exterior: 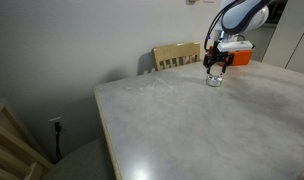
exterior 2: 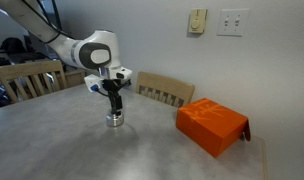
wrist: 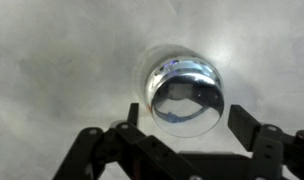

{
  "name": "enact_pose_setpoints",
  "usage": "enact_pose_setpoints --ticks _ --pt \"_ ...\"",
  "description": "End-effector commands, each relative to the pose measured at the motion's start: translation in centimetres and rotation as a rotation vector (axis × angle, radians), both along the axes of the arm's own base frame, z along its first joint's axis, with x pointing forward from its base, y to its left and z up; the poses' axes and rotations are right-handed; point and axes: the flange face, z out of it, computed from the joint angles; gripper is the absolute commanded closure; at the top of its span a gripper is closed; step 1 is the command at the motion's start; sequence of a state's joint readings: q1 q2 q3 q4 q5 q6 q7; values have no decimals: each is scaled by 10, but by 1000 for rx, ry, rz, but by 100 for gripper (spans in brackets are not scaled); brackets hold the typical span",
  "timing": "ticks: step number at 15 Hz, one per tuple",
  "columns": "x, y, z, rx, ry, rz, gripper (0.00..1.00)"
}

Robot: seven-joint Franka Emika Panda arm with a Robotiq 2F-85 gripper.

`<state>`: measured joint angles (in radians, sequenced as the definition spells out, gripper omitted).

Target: Pick the lid from the table, place it on the bottle, put it back on the table then place it on the bottle again

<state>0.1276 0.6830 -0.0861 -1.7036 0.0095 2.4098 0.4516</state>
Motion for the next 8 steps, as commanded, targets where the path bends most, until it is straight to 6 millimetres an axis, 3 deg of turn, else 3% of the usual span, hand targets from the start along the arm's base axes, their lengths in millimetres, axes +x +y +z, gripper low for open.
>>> enact_pose_setpoints --ticks 1,8 --pt "-6 -6 19 -13 -17 -8 0" --pt "-16 -14 76 -16 -91 -20 0"
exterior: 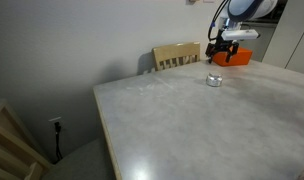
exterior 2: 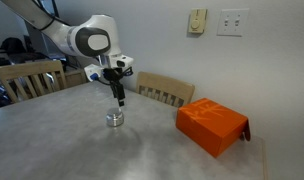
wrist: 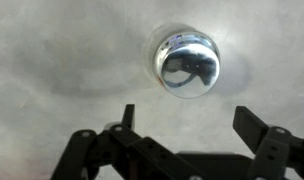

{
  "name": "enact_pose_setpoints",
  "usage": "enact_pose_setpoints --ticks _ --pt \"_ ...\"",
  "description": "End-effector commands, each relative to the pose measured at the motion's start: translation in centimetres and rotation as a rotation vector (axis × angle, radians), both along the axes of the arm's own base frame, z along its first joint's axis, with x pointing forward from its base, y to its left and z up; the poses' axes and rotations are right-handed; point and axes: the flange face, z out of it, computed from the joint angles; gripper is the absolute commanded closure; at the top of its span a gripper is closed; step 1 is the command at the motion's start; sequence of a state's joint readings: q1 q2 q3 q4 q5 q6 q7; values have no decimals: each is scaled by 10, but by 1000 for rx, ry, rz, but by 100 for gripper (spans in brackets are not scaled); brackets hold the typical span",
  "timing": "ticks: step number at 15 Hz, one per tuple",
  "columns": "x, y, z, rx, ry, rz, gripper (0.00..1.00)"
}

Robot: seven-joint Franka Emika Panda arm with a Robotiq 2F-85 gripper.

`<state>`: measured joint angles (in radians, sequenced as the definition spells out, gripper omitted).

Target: Pick the lid from the table, place it on the bottle, put it back on the table then place it on the bottle again

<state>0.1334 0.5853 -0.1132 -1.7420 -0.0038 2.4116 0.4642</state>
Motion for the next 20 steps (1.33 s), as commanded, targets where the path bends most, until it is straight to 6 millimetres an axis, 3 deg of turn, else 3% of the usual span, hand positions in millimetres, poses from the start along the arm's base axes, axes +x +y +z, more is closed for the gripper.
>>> enact_pose_setpoints --ticks 1,5,11,15,20 --pt "-16 0 32 2 -39 5 0" --pt "-15 8 47 18 -60 16 0" --pt "-11 36 32 42 -44 73 0" --pt "-11 54 6 33 7 111 0" --pt "-15 54 -38 21 81 101 0"
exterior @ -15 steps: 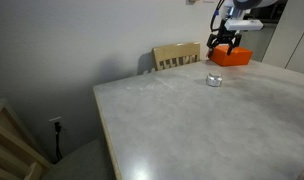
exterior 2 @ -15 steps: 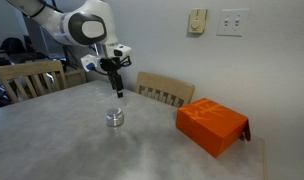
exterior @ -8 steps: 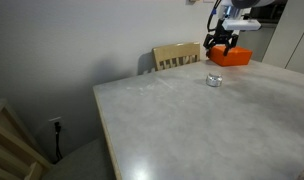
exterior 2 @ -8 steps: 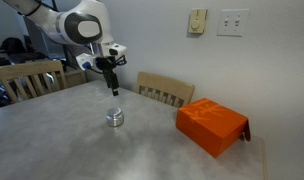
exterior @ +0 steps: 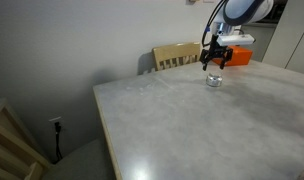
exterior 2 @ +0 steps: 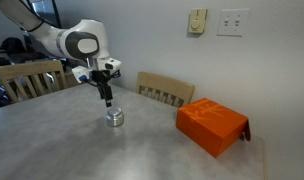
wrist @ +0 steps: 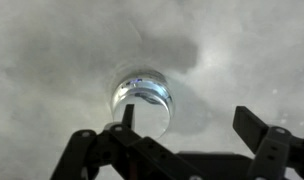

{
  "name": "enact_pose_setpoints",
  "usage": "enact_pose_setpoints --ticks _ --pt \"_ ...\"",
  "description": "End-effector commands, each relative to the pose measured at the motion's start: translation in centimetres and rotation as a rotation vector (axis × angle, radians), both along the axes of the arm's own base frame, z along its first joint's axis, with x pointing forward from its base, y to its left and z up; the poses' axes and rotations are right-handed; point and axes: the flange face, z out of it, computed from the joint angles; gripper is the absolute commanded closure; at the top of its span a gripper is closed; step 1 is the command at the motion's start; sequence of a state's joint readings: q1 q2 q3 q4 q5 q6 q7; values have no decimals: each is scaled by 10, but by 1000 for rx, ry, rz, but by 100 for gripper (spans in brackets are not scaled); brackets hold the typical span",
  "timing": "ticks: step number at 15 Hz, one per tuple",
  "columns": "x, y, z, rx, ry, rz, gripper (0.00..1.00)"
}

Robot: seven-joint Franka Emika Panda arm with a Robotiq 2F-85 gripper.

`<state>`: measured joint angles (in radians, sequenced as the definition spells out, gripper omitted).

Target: Pick the lid from the table, place it on the bottle, put it back on the table then place it on the bottle again

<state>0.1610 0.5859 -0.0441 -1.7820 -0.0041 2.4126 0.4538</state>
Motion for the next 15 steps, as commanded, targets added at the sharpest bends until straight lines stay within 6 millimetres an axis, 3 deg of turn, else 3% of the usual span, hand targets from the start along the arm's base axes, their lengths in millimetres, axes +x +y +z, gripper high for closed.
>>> enact_pose_setpoints --ticks 1,4,10,15 --pt "2 -8 -26 -17 45 -1 0" --pt "0 -17 -38 -20 58 -17 0" --pt "5 -40 -36 -21 49 -50 0" --pt "10 -45 -38 -13 49 -49 0"
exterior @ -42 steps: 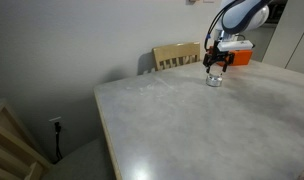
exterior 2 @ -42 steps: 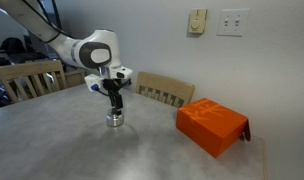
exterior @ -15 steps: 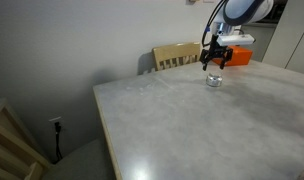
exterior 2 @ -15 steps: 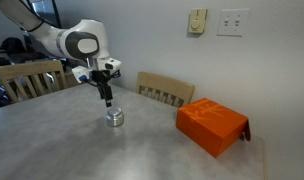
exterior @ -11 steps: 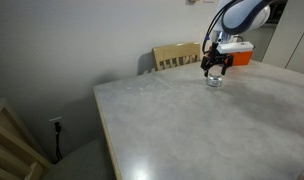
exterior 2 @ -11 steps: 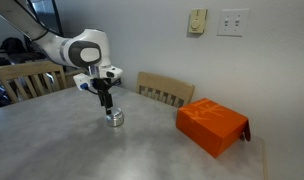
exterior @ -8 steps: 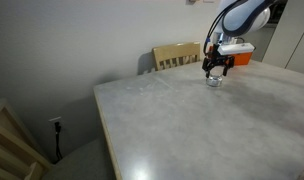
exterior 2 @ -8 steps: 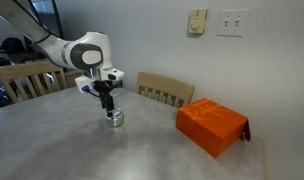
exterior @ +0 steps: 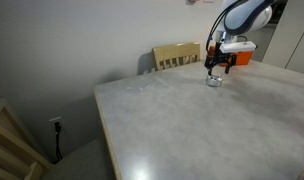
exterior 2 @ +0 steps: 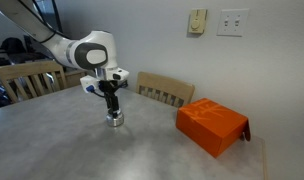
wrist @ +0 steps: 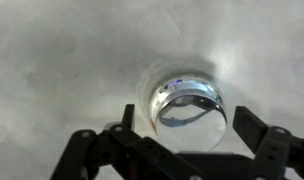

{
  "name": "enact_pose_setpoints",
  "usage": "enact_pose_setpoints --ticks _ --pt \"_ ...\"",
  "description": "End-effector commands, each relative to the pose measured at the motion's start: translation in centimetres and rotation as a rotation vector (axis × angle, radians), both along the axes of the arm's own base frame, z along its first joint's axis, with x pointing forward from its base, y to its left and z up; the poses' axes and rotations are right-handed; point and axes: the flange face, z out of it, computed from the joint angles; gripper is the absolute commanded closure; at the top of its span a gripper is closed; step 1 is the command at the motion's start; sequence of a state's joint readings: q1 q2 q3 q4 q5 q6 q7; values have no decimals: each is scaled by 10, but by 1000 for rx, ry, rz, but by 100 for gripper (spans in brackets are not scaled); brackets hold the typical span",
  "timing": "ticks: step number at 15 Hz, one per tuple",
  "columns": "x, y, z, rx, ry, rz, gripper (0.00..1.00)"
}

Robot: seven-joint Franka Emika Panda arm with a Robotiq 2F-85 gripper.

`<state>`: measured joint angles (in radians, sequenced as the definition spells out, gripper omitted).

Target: Pick the lid from the table, place it on the bottle, put it back on the table then place it on the bottle again

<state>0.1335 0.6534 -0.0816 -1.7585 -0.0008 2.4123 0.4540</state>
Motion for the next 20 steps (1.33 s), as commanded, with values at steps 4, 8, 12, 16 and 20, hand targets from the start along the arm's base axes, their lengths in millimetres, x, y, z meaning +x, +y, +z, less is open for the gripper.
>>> enact_pose_setpoints --ticks 4,8,12,16,20 --pt "13 0 -7 15 7 25 34" --pt "18 -1 -6 13 -4 29 56" --pt "12 -2 10 -6 -17 16 56" --pt "8 4 47 -46 -71 22 56" --pt "19 27 87 -79 -141 95 56"
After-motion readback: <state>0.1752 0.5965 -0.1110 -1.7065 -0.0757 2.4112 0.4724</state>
